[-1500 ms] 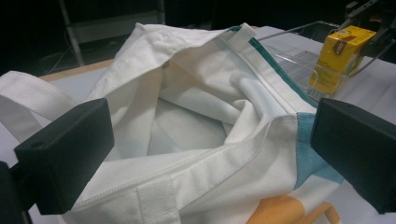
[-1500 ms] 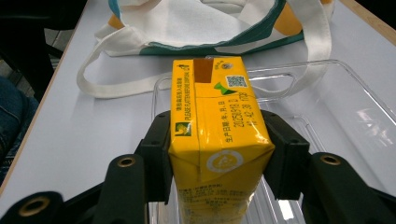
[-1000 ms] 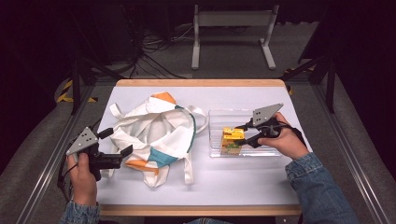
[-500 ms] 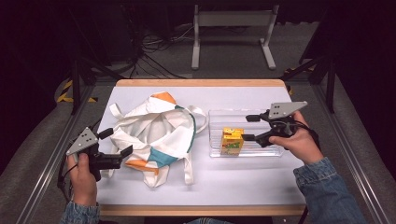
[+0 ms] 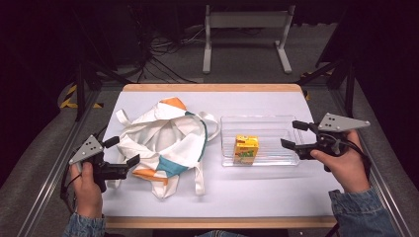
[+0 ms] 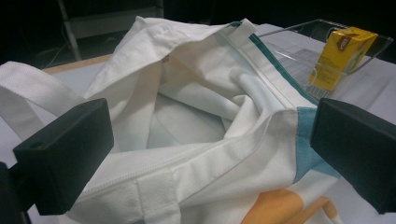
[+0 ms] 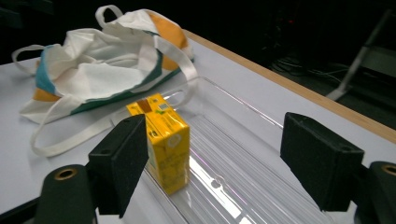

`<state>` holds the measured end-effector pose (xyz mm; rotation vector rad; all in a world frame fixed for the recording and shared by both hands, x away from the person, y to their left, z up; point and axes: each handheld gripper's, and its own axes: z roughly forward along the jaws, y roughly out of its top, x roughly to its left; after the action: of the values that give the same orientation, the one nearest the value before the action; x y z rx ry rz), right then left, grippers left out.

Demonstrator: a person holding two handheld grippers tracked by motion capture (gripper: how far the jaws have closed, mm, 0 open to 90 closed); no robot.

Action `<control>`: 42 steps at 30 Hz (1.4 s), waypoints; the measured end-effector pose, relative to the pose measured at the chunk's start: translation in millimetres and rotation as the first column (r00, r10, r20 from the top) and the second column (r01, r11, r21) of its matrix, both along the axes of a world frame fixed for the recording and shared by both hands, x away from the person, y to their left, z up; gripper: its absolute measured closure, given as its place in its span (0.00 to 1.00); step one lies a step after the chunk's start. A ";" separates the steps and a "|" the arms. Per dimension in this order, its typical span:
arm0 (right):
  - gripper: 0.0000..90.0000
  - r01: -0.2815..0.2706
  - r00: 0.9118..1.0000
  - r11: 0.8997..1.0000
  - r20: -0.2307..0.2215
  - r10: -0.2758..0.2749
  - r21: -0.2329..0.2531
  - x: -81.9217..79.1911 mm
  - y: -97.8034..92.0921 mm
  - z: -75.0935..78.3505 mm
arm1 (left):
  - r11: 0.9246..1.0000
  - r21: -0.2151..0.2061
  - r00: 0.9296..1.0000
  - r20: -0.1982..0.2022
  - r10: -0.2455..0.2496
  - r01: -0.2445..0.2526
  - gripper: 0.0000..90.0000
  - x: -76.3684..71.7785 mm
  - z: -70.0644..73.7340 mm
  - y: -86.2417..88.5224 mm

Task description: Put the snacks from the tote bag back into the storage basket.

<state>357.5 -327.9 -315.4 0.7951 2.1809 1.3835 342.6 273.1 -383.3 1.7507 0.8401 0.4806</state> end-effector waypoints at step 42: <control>0.23 0.245 0.969 0.965 -0.006 -0.246 0.092 -29.6 -45.4 -72.7 | 0.999 -0.008 0.999 0.024 0.046 -0.046 0.00 -9.0 -16.9 15.5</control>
<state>328.0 -373.3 -388.1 1.0550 1.9476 1.3643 333.6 288.5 -400.2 1.7182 0.8653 0.5278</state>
